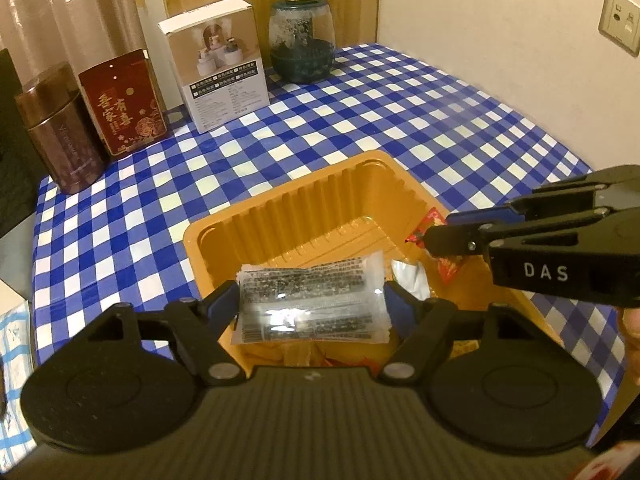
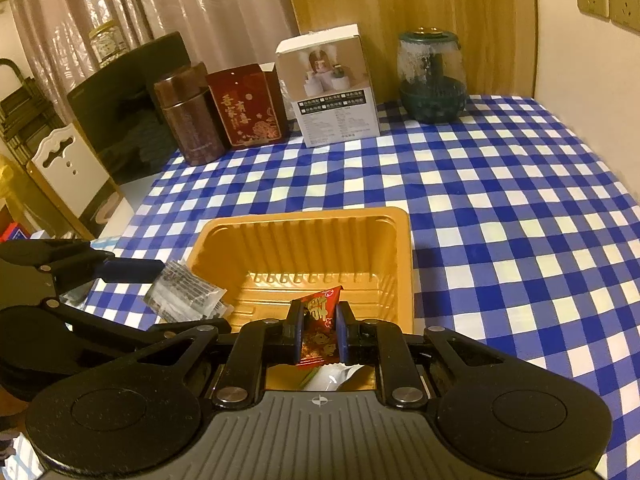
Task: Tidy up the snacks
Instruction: 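Open both tools to drop the jerky packet and candy into the tray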
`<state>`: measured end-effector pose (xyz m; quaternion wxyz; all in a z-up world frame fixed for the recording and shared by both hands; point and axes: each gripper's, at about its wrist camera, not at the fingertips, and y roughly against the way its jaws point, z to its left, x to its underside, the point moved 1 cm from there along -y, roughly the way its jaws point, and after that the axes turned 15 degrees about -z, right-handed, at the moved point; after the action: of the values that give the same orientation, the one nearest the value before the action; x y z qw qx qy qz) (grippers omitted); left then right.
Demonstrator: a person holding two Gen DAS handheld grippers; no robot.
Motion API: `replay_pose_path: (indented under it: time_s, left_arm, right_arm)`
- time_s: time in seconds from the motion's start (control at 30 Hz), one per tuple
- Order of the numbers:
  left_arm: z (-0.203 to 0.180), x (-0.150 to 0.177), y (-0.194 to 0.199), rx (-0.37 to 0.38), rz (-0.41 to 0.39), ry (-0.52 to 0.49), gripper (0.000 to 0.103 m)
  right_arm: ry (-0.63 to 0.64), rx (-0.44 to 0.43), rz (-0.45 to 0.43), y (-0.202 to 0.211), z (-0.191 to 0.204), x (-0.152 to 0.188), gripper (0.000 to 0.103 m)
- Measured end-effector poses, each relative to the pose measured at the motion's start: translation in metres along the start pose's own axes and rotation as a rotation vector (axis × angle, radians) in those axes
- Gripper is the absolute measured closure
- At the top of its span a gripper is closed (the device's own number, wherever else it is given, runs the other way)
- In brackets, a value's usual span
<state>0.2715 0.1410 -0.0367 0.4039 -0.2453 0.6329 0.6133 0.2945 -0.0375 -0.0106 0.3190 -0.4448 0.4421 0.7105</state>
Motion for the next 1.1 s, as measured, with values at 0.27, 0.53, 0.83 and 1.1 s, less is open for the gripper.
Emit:
replay_pose_path:
  time_s: [0.27,0.53,0.83,1.1]
  left_arm:
    - [0.002,0.004,0.009,-0.014,-0.025,-0.025,0.015]
    - [0.010,0.015,0.028,-0.054,-0.034,0.011,0.015]
    - [0.009,0.022,0.036,-0.067,-0.038,0.048,0.014]
    - [-0.007,0.027,0.052,-0.057,-0.045,0.098,0.014]
  right_arm:
    - [-0.021,-0.007,0.009,-0.004,-0.003,0.003,0.086]
    - [-0.059,-0.040,0.004,-0.006,0.001,0.002,0.086]
    - [-0.151,-0.048,-0.035,0.000,-0.008,-0.002,0.039]
    - [-0.160,0.004,-0.056,0.029,-0.016,-0.003,0.039]
